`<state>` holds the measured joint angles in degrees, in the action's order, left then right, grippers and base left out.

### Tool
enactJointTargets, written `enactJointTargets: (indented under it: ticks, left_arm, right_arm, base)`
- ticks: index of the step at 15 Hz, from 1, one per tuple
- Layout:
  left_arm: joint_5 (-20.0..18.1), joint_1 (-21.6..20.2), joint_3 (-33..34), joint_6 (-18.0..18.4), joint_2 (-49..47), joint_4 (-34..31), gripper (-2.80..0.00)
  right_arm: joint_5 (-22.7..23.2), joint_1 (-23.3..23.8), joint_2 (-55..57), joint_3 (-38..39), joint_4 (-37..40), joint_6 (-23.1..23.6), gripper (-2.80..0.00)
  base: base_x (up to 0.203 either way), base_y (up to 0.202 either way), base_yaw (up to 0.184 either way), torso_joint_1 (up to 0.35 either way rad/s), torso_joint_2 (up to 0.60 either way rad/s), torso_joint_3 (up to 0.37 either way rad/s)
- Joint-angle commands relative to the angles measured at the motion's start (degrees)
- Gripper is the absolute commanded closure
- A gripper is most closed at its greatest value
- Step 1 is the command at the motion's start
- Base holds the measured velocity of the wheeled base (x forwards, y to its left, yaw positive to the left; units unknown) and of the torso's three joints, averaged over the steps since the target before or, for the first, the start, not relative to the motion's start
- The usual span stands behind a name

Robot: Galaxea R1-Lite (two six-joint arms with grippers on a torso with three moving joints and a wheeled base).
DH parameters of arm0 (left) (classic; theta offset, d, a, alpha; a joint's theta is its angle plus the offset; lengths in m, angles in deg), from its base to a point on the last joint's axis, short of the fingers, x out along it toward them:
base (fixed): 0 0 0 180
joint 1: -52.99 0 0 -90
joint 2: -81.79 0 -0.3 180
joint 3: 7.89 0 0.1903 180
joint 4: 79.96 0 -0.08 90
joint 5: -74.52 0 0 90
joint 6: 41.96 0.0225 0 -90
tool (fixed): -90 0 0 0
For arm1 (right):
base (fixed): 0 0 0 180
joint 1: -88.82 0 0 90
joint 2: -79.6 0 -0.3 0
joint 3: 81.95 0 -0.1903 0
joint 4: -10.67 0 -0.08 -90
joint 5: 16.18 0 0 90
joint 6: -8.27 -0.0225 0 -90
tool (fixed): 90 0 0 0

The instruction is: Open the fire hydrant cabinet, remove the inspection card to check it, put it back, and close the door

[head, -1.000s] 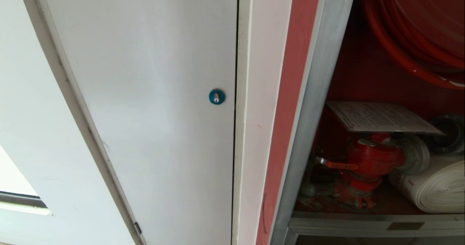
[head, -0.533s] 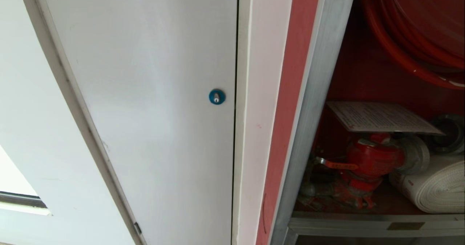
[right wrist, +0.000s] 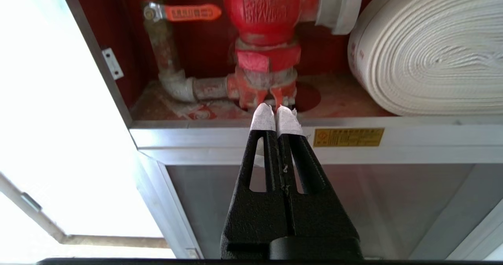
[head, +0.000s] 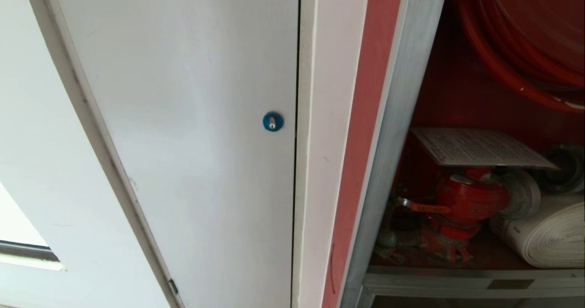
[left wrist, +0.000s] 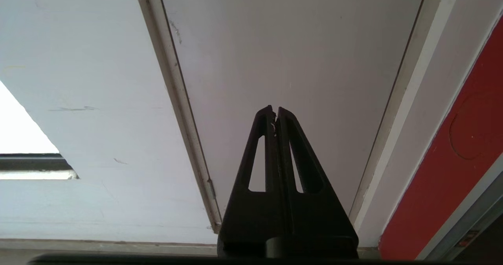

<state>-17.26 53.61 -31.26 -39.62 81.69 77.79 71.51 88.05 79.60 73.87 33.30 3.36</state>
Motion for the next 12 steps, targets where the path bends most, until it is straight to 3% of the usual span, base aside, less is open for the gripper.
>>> enactJointTargets:
  ticks: [1,12]
  left_arm:
    - [0.0,0.0,0.7,0.0,0.0,0.0,0.00]
    - [0.0,0.0,0.7,0.0,0.0,0.0,0.00]
  right_arm:
    - [0.1,0.0,0.0,0.7,-0.1,0.0,0.00]
    - [0.1,0.0,0.1,0.7,0.1,-0.5,0.00]
  base:
    - [0.000,0.000,0.000,0.000,0.00,0.000]
    - [0.000,0.000,0.000,0.000,0.00,0.000]
